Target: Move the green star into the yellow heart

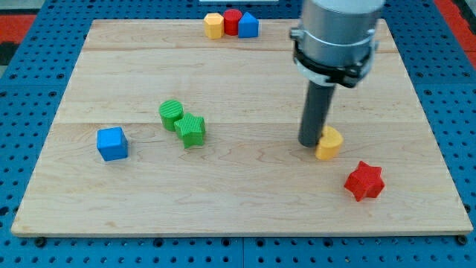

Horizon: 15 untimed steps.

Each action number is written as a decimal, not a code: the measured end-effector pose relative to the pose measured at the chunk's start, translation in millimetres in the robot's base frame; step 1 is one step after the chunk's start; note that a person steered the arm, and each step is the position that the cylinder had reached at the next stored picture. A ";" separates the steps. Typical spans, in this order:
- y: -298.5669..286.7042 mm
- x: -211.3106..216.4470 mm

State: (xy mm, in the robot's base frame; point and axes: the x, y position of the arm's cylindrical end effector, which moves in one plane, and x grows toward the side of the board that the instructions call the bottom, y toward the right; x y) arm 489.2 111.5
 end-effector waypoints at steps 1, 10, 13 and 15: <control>21.2 24.5; -256.5 -104.5; -203.5 -57.2; -209.8 -29.8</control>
State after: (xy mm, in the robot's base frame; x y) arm 459.4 -98.3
